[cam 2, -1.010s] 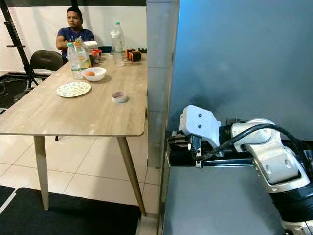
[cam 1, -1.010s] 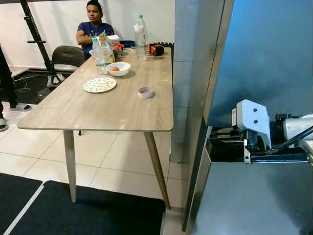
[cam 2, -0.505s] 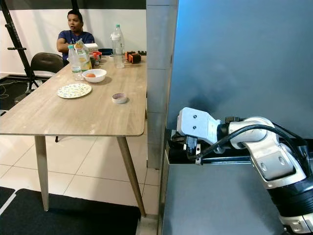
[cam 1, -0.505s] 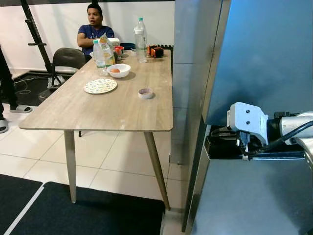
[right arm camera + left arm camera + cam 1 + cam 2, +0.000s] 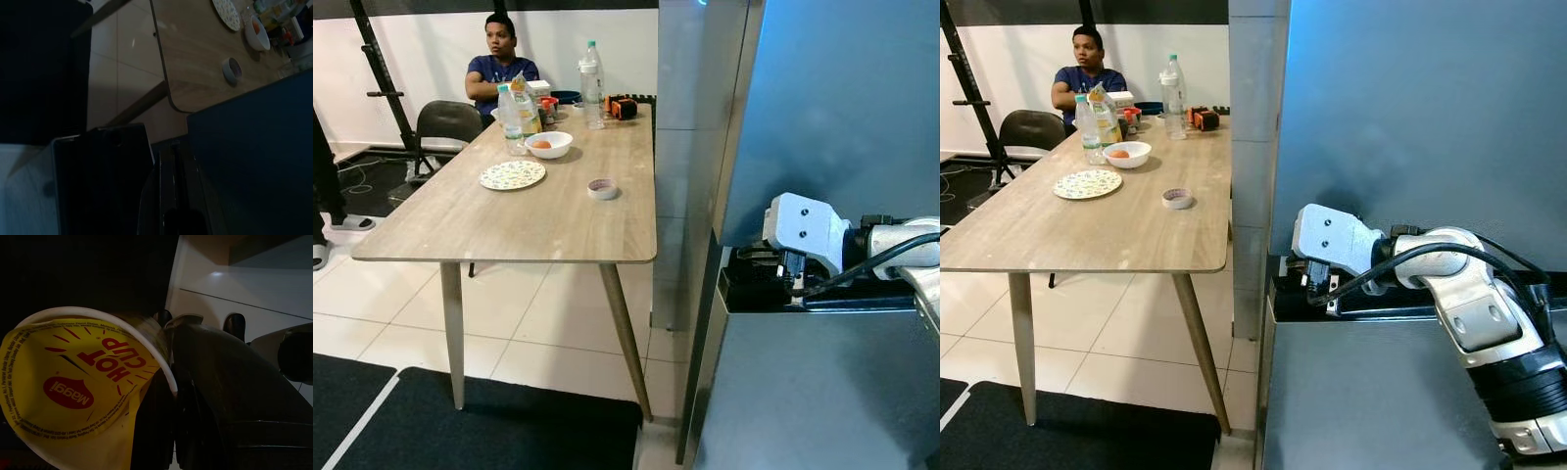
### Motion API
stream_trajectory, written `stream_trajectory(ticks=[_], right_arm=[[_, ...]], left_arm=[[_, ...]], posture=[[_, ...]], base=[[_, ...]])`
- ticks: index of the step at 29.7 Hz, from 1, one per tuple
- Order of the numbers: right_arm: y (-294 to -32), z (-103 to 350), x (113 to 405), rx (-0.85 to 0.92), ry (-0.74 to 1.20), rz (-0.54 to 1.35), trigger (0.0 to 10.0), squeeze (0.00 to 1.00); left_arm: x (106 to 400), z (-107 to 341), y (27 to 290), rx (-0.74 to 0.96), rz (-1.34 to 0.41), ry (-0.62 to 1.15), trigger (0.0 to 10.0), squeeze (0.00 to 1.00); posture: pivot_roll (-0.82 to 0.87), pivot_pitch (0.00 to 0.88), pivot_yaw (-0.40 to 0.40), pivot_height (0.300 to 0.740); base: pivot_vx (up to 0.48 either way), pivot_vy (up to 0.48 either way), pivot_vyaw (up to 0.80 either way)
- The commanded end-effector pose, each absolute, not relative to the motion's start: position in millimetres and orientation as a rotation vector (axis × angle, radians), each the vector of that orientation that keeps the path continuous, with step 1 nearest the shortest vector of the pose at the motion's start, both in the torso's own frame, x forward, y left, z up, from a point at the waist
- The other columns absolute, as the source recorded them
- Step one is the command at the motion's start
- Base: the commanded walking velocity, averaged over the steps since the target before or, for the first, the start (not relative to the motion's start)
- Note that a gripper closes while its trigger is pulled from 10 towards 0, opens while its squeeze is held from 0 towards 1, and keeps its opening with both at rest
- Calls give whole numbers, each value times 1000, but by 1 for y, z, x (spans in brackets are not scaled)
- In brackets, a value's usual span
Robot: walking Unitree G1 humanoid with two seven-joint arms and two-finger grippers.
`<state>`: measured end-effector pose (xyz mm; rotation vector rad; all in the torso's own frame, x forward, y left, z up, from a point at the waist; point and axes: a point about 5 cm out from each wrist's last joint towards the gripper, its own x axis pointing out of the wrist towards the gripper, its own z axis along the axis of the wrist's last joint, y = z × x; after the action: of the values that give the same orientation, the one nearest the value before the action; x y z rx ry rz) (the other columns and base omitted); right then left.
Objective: Restocking fridge
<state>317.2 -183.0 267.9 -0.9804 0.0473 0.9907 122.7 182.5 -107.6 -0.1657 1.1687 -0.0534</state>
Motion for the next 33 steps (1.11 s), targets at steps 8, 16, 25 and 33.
stream_trajectory(ticks=[8,16,25,33], right_arm=[[-188,264,323,-1020,73,945,10000,0],[-193,260,312,-1034,117,1042,10000,0],[-197,256,286,-963,173,1242,10000,0],[-198,259,273,-921,160,1326,10000,0]], left_arm=[[110,-112,182,-173,-44,1226,10000,0],[109,-112,182,-173,-43,1227,10000,0],[108,-112,182,-169,-46,1229,10000,0],[107,-112,183,-166,-46,1231,10000,0]], posture=[[-105,0,-5,740],[-105,0,-5,740],[-105,0,-5,740],[-105,0,-3,740]], base=[[0,0,0],[0,0,0],[0,0,0],[0,0,0]])
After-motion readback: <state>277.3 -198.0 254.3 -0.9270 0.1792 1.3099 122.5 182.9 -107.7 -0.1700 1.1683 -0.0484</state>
